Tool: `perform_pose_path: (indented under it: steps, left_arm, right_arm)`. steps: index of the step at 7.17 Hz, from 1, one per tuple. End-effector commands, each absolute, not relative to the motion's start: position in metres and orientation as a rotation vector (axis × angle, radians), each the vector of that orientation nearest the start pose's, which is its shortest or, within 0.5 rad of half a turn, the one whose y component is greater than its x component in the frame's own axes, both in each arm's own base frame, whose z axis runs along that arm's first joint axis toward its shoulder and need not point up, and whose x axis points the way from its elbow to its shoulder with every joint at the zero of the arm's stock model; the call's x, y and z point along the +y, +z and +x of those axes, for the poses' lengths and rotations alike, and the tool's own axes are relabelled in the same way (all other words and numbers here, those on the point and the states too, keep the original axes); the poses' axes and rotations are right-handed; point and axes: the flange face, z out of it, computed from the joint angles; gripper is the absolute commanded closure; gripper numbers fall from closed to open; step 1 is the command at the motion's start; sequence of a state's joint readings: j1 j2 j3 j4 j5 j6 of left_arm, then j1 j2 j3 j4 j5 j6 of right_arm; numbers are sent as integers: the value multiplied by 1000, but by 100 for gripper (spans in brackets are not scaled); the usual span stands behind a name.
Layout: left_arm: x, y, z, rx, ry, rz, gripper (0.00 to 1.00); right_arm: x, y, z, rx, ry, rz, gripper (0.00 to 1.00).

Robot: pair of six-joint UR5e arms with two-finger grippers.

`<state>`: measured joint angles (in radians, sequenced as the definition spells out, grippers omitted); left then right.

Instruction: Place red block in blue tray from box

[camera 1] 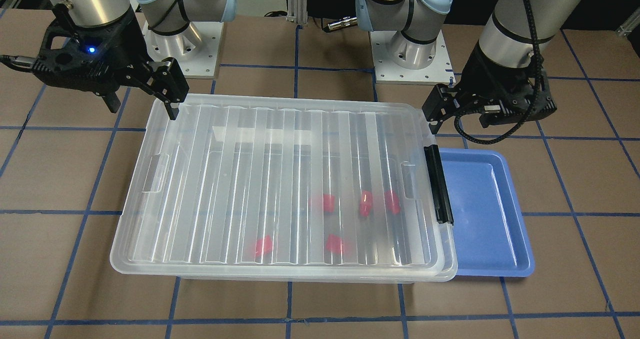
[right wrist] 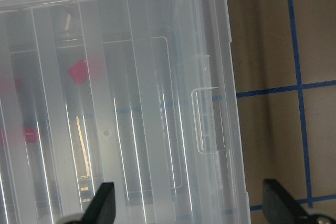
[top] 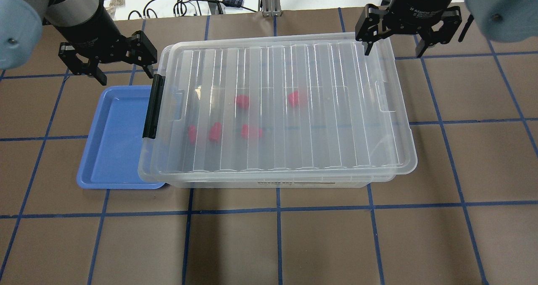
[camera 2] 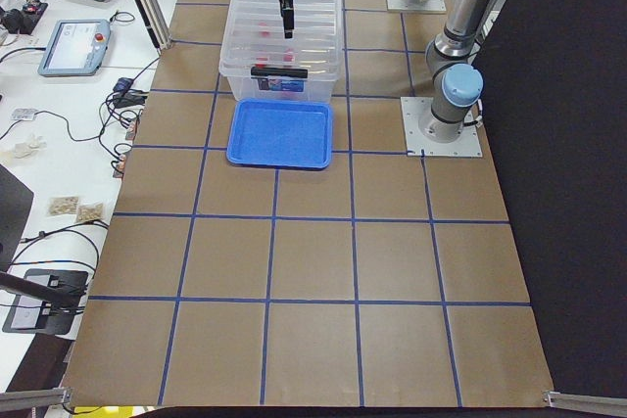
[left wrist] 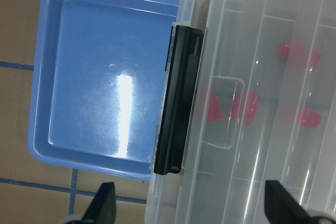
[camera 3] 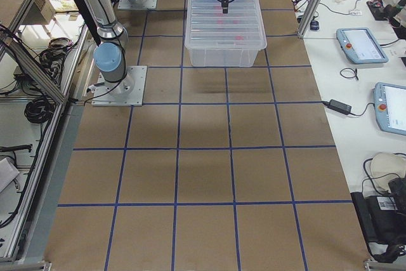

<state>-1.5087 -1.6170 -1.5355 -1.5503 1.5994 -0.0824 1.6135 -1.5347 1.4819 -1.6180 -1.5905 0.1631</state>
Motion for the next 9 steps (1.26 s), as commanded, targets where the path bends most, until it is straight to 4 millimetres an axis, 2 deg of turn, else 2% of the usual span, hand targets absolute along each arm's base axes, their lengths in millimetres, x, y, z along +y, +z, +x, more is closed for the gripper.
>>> perform_pose_path:
  steps: [1, 5, 6, 7, 9]
  left_arm:
    - [-520, 483, -100, 3106, -13, -224, 0]
    - [-520, 483, -97, 3095, -10, -233, 0]
    - [-520, 483, -98, 3095, -10, -231, 0]
    - [-521, 483, -95, 3095, -12, -224, 0]
    - [-522, 482, -95, 3096, -10, -233, 0]
  right_arm:
    - [-510, 518, 153, 3140, -157, 192, 0]
    - [-512, 514, 148, 3152, -135, 198, 0]
    - [-514, 505, 142, 3166, -101, 124, 0]
    - [-518, 466, 126, 3172, -1, 16, 0]
    - [-527, 411, 84, 3166, 41, 79, 0]
